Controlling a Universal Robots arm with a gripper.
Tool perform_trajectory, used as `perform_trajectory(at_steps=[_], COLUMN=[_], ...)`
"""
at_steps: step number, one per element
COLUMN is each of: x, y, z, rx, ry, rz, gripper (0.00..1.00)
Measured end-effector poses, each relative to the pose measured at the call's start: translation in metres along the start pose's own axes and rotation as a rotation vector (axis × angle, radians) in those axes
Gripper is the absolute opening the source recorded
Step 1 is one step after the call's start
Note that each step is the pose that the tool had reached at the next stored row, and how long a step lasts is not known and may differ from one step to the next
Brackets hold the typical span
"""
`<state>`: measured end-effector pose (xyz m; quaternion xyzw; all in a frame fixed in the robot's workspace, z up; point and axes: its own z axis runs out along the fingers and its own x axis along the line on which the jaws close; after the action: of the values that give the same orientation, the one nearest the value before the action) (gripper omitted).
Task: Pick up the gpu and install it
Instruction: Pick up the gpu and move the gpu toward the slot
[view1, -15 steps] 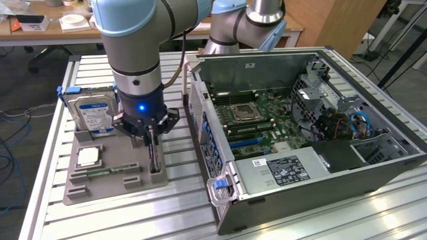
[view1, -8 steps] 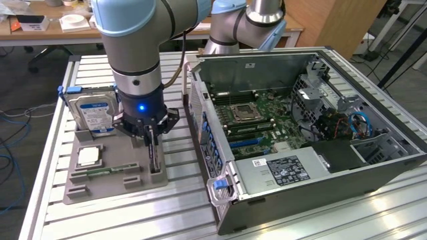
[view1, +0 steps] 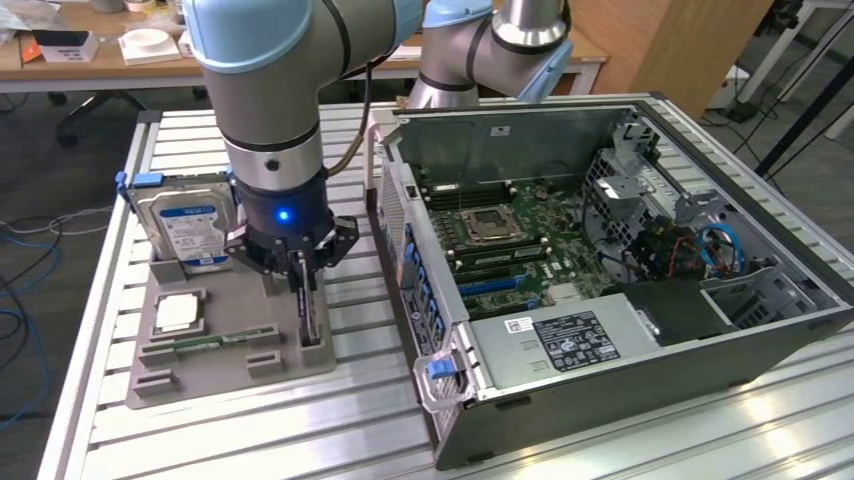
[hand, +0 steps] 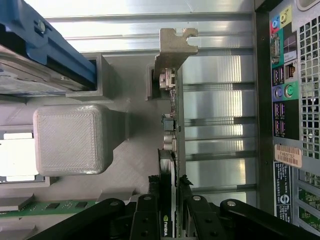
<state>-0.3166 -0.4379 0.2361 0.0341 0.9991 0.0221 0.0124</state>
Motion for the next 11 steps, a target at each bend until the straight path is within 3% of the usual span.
perform_trajectory(at_steps=[11], x=[0.0], y=[0.0], z=[0.0], rx=[0.0], ry=[0.0], rz=[0.0], gripper=[0.26])
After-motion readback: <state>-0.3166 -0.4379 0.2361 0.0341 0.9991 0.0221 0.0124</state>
